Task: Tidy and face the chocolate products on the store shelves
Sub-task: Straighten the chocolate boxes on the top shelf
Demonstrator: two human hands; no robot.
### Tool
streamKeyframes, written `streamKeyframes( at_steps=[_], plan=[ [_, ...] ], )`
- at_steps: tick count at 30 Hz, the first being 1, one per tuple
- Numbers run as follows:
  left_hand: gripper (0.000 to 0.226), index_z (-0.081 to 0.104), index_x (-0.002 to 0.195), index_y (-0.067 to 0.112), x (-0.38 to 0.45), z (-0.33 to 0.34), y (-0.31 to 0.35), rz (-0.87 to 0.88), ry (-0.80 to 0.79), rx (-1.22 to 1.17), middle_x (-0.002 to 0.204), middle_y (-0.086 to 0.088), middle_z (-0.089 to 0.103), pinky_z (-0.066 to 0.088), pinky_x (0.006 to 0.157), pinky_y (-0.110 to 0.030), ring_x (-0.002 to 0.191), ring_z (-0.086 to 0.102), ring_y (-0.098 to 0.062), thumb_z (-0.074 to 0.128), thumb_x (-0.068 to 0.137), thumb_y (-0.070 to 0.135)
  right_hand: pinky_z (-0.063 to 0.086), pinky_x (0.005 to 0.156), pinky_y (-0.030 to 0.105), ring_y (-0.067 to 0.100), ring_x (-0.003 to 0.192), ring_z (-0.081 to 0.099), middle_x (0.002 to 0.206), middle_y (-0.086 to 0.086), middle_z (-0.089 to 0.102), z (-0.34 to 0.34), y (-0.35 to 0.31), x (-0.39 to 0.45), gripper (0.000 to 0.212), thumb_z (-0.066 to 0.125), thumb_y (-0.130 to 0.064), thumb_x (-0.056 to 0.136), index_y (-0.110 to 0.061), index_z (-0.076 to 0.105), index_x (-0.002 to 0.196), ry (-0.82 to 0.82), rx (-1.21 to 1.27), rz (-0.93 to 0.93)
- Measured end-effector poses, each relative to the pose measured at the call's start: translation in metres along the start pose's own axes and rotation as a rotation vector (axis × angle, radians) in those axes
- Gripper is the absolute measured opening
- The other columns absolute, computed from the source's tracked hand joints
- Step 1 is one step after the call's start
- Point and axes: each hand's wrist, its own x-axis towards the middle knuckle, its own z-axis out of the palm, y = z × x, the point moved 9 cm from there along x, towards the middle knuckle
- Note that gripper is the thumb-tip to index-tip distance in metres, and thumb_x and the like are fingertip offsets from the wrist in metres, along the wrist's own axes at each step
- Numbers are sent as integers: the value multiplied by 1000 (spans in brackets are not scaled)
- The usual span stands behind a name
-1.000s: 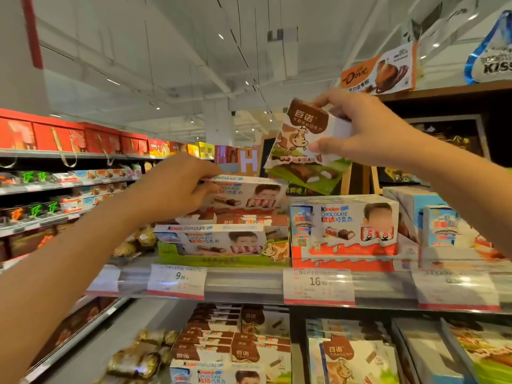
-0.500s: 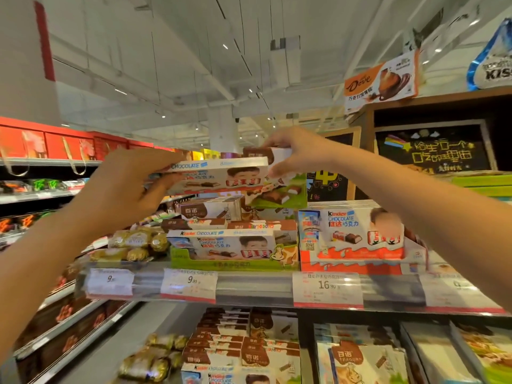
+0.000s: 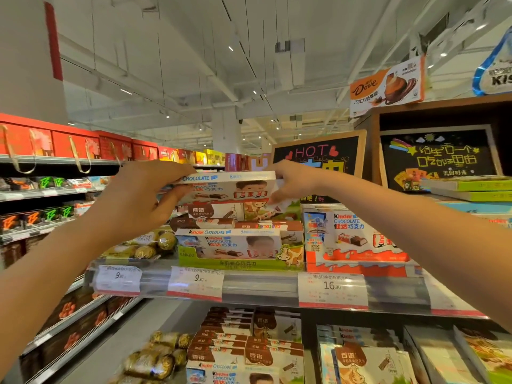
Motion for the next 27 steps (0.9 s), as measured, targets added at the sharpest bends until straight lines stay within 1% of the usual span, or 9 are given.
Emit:
streamKeyframes(
  at_steps=[4,7,9,12,15,17,19,22,27],
  plan=[
    [47,68,104,3,4,0,4,11,25,-3,87,-11,72,50,64,-31,72,66,-27,40,84,35,37,95,28,17,112,50,125,1,56,5,-3,2,51,70,-24,81,-16,50,128,3,-110,-15],
    [46,68,100,6,9,5,5,8,2,-51,85,-7,71,50,59,-27,70,65,-24,39,85,38,37,103,32,22,122,46,132,4,52,10,-3,2,53,61,-32,88,-16,44,135,-78,-273,-37],
    [46,68,101,7,13,9,6,11,-10,-69,84,-6,71,52,56,-31,69,64,-23,39,86,39,33,109,38,25,130,39,139,8,45,9,-3,-4,50,52,-27,94,-14,38,140,-159,-312,-21],
    [36,68,103,6,23,10,6,-10,25,-88,90,-8,71,42,57,-16,70,59,-16,48,87,32,32,109,33,21,133,38,144,5,42,-14,-7,-21,44,40,-23,100,-16,35,143,-128,-20,-2],
    [35,67,108,8,32,14,6,-38,52,-119,96,-7,71,37,59,-11,76,58,-13,49,85,28,29,109,30,16,129,43,142,1,45,-65,-14,-41,50,24,-43,100,-20,34,143,156,311,-29],
    [38,66,112,7,38,20,12,-38,54,-128,98,-9,71,37,61,-10,78,59,-15,51,85,28,39,101,26,10,120,51,128,-9,56,-82,-27,-51,57,22,-54,95,-23,39,140,192,398,-79],
    [38,65,114,4,45,26,22,-22,64,-142,99,-12,71,37,63,-10,78,61,-17,54,85,25,46,86,16,3,112,55,113,-23,59,-81,-51,-65,55,42,-57,89,-27,42,136,126,204,-107],
    [30,67,111,7,56,35,38,-15,82,-219,92,-5,70,37,60,-12,70,56,-8,56,88,22,44,80,12,-5,93,52,109,-16,52,-73,-75,-86,56,63,-37,85,-27,41,136,90,-235,-206],
    [26,64,111,22,70,56,59,-11,71,-416,84,17,61,40,63,-8,73,57,6,57,87,25,50,85,35,9,98,57,112,-8,61,-77,-68,-106,35,58,-21,90,-26,55,125,168,-443,-178]
  ],
)
